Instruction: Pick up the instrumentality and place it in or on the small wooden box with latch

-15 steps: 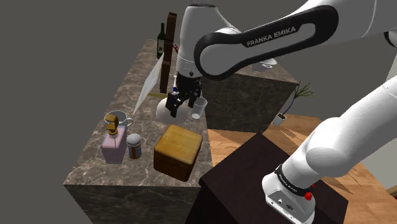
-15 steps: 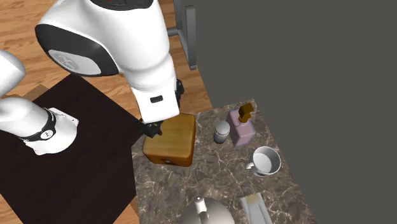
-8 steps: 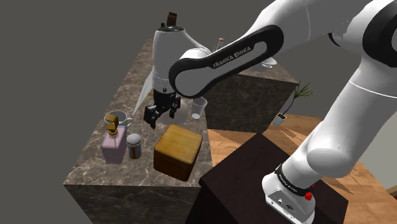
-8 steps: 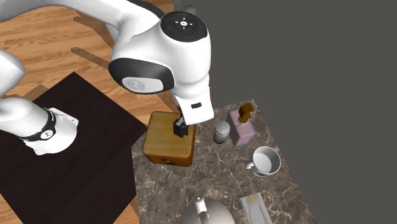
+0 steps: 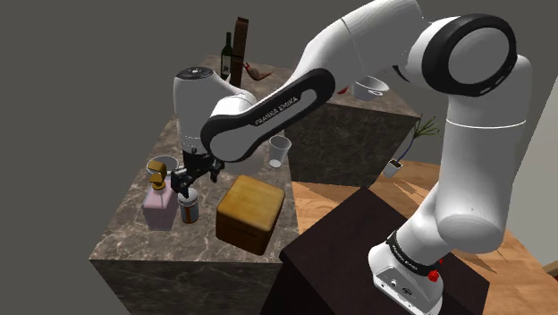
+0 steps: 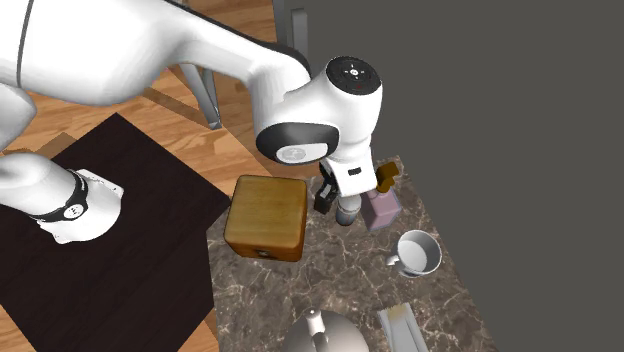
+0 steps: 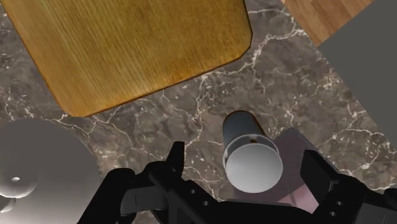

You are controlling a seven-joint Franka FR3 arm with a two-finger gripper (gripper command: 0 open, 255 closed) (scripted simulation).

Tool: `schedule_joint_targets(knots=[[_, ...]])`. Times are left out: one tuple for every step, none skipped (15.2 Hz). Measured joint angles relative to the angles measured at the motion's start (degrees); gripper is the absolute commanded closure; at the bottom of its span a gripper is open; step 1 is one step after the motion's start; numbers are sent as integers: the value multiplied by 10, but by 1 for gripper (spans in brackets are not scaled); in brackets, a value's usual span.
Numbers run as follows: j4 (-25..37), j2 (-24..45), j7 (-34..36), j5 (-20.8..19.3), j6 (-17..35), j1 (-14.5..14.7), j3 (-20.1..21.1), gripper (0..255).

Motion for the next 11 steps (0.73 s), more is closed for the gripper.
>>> schedule_joint_targets(knots=[[27,27,12,-12,-2,15,-6,0],[42,43,15,-18,-3,22,-10,0],[54,57,19,-23,-2,28,-15,0],[57,66,22,-27,3,31,-18,0],[61,73,24,-30,6,34,-20,0],[61,79,26,-33,11,35,-22,0],[60,83,27,-35,16,36,-24,0],[62,88,28,-38,20,38,-26,0],[63,95,30,-41,25,40,-29,0],[62,98,32,-43,29,41,-30,0],[63,101,32,-44,31,41,-31,0]])
